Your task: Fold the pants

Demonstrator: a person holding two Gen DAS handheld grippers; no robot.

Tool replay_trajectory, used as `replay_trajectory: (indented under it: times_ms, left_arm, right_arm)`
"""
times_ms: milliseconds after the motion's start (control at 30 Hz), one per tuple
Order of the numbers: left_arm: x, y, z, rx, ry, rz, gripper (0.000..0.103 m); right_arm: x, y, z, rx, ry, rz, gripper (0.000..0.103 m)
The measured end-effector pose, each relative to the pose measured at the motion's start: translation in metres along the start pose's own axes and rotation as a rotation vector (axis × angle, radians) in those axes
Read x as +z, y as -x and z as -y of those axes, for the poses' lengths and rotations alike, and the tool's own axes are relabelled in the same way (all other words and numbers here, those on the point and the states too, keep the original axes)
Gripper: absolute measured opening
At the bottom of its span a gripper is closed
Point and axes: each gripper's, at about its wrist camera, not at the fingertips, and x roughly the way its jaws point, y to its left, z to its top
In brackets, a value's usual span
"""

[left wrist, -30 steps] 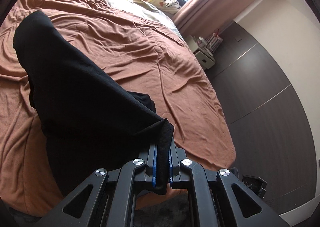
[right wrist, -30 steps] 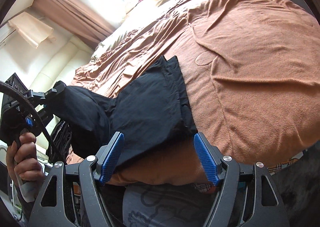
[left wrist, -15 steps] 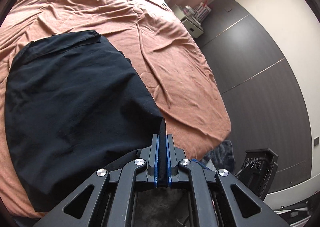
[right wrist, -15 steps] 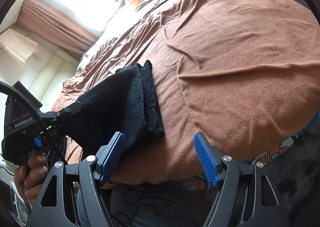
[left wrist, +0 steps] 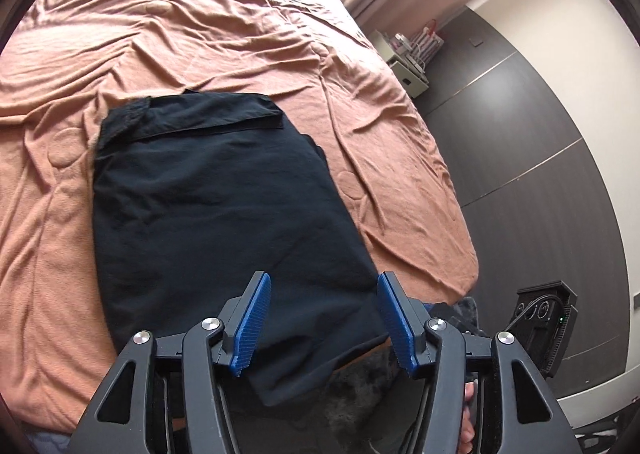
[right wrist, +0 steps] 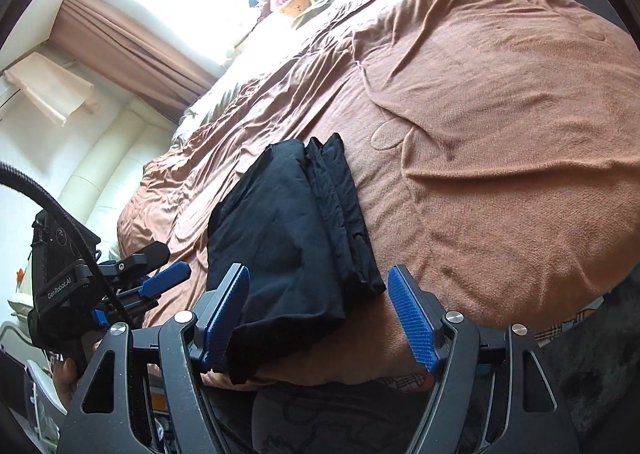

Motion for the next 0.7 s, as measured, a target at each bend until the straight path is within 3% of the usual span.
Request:
replay_trajectory:
  times_ms: [433, 567, 700]
  left_arm:
    - [0.007, 0.020, -0.103, 0.074, 0.095, -0.011, 0.057]
    - [0.006, 0.021, -0.129, 0.067, 0.125, -0.020, 0.057]
    - [0.004, 0.020, -0.148, 0.055, 0.153, -0.026, 0.057]
  right_arm:
    - [0.003, -0.038, -0.022, -0.083, -0.005, -0.074, 0.037]
    - [0.002, -0.040, -0.027, -0.134, 0.002, -0.084, 0.010]
    - [0.000, -0.037, -0.034, -0.176, 0.031, -0.078, 0.001]
